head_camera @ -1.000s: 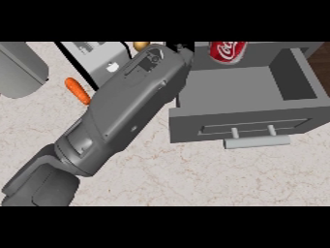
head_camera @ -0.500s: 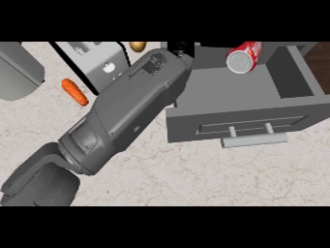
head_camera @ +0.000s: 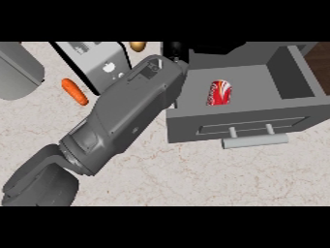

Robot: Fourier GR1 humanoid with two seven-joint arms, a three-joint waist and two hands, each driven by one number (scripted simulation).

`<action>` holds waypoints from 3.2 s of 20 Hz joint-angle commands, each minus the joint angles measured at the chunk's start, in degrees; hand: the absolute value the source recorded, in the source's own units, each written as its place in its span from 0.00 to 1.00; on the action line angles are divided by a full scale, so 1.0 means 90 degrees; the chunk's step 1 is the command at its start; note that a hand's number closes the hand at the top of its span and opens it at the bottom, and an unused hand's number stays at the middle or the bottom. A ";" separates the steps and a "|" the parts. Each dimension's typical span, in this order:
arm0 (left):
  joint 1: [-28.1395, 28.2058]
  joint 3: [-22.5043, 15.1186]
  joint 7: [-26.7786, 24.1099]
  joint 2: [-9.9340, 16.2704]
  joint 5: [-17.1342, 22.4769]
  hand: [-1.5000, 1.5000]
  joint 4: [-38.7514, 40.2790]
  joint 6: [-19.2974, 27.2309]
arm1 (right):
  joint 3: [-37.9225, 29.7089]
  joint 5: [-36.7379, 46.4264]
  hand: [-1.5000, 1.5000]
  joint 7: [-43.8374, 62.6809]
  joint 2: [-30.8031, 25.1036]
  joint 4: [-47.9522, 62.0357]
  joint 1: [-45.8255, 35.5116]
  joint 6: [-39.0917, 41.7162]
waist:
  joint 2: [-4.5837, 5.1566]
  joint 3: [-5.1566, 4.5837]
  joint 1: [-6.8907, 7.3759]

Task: Pick up the can, place it into the drawer and close the drawer

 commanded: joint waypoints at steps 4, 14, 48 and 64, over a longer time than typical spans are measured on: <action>-0.0072 -0.0203 -0.0171 -0.0001 0.0376 0.00 0.0071 0.0095 | -0.0009 -0.0082 0.00 -0.0185 0.0165 -0.0078 0.0240 0.0304 | -0.0008 0.0004 -0.0062; 0.0002 -0.0253 -0.0715 -0.0001 0.0771 0.00 -0.0347 0.0284 | 0.0100 0.1637 0.00 -0.1302 -0.0305 -0.0667 -0.0455 0.0769 | -0.0015 0.0001 0.0071; 0.0178 -0.0164 0.0075 0.0775 0.0321 0.00 -0.1117 0.0340 | 0.4446 0.9985 0.00 -0.2696 -0.0756 0.5023 -0.4973 -0.2136 | -0.0098 -0.0010 0.0781; 0.1399 -0.0224 0.0930 0.2168 -0.0196 0.00 -0.3082 0.0443 | 0.3778 1.1118 0.00 -0.2977 -0.0800 0.9514 -0.6743 -0.4727 | -0.0091 -0.0007 0.0860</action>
